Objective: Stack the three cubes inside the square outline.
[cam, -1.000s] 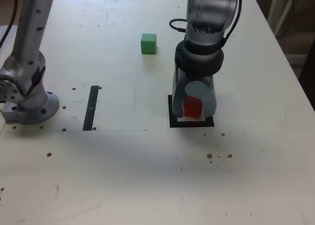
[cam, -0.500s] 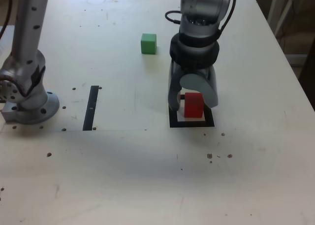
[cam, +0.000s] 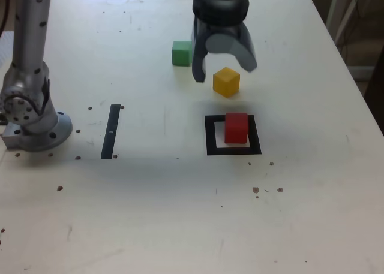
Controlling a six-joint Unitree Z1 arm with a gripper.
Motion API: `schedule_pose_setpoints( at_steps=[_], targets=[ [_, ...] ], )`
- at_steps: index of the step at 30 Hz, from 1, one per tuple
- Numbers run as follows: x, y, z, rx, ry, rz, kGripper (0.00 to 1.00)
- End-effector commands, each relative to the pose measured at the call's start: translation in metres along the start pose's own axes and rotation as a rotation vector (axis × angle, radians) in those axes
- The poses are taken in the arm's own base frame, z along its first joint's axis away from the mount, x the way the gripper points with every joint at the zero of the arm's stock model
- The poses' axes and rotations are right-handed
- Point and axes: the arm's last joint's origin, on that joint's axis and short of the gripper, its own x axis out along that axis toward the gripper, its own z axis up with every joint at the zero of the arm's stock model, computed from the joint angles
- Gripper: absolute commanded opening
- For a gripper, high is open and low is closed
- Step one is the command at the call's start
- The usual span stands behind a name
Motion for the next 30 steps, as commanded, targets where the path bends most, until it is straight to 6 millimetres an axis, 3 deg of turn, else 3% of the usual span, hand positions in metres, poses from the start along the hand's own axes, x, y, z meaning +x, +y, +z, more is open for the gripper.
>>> schedule_pose_setpoints(
  at_steps=[1, 14, 21, 26, 30],
  targets=[
    [0.003, 0.008, 0.005, -0.031, 0.011, 0.000, 0.99],
    [0.022, 0.031, 0.021, -0.089, 0.054, -0.015, 0.99],
    [0.019, 0.039, 0.025, -0.268, 0.040, -0.052, 0.99],
    [0.015, 0.035, 0.028, -0.438, 0.054, -0.082, 0.99],
    [0.017, 0.033, 0.031, -0.475, 0.067, -0.096, 0.99]
  ],
)
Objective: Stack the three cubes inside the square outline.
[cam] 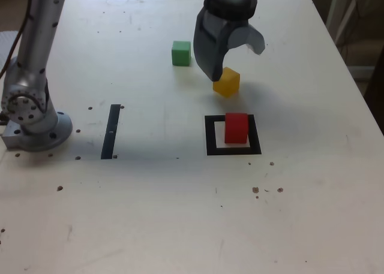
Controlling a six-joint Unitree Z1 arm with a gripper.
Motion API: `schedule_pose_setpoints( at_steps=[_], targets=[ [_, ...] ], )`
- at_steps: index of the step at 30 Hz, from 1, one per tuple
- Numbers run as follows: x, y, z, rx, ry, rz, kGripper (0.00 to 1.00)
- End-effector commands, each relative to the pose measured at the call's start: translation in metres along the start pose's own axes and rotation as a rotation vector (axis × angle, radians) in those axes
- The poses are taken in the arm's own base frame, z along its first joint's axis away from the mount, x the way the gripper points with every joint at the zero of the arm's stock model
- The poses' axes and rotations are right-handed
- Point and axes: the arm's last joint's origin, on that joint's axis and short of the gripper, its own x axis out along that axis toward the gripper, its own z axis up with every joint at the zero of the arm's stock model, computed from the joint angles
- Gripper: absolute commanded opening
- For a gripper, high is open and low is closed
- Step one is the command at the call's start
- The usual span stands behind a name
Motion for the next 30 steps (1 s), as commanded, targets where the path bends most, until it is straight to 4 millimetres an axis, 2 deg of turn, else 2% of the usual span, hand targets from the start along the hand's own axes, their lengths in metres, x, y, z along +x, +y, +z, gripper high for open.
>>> schedule_pose_setpoints(
  at_steps=[1, 9, 16, 25, 30],
  targets=[
    [0.005, -0.001, 0.004, -0.004, 0.016, -0.005, 0.99],
    [0.035, -0.002, 0.010, -0.016, 0.072, 0.003, 0.98],
    [0.037, 0.002, 0.012, -0.031, 0.050, -0.012, 0.89],
    [0.044, 0.003, 0.014, -0.025, 0.004, -0.060, 0.83],
    [0.043, 0.010, 0.016, -0.043, -0.008, -0.068, 0.69]
  ],
)
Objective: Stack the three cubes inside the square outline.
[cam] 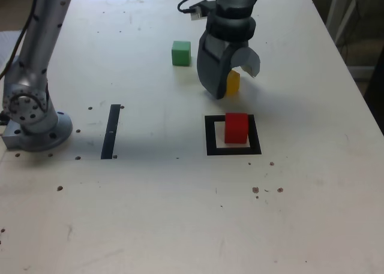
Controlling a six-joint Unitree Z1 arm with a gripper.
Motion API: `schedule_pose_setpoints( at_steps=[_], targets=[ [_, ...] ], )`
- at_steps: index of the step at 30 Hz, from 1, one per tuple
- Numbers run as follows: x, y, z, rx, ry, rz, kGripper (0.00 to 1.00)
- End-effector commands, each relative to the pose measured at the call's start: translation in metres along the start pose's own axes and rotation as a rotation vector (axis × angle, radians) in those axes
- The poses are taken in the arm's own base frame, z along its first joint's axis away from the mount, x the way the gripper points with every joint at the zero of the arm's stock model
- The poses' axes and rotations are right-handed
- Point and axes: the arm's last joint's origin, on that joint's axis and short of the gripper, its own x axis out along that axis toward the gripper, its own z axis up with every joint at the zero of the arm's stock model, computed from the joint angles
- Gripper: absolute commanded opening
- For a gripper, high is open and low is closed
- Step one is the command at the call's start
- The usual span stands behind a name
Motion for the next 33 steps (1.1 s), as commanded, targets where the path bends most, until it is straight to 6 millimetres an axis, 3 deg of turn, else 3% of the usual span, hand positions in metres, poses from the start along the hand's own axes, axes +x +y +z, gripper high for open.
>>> schedule_pose_setpoints(
  at_steps=[1, 9, 21, 33],
  targets=[
    [-0.003, 0.003, 0.000, -0.006, -0.012, 0.001, 0.66],
    [-0.003, 0.006, 0.001, -0.012, -0.015, 0.013, 0.62],
    [-0.003, 0.007, 0.001, -0.012, -0.025, 0.014, 0.43],
    [-0.015, 0.006, -0.004, 0.076, -0.025, 0.035, 0.39]
  ],
)
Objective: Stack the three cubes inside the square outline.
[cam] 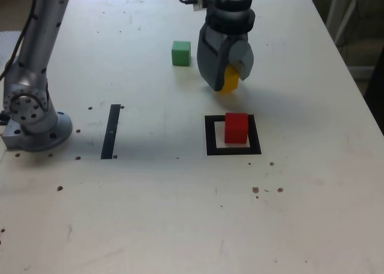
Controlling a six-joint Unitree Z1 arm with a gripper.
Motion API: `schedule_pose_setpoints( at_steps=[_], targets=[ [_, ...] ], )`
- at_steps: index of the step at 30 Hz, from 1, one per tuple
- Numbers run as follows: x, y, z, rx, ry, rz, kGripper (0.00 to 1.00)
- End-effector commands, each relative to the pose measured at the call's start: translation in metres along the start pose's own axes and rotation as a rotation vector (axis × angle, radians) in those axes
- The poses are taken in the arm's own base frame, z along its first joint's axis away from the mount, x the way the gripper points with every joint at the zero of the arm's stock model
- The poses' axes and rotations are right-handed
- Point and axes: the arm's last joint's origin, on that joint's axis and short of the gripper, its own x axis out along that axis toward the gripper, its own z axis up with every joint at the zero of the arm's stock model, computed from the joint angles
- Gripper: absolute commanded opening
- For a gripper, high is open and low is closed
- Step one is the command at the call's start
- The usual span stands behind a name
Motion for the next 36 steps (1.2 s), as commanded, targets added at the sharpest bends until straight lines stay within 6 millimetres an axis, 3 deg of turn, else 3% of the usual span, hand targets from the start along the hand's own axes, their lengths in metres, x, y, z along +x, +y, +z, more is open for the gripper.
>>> schedule_pose_setpoints(
  at_steps=[1, 5, 12, 16, 29, 33, 36],
  targets=[
    [-0.008, -0.002, -0.005, 0.012, 0.002, 0.006, 0.39],
    [-0.019, -0.012, -0.014, 0.044, 0.006, 0.033, 0.36],
    [-0.047, -0.050, -0.037, 0.166, -0.113, 0.079, 0.30],
    [-0.052, -0.063, -0.046, 0.249, -0.123, 0.086, 0.30],
    [-0.070, -0.144, -0.083, 0.544, -0.110, 0.119, 0.28],
    [-0.063, -0.149, -0.085, 0.547, -0.081, 0.127, 0.28],
    [-0.056, -0.135, -0.081, 0.516, -0.041, 0.135, 0.28]
  ],
)
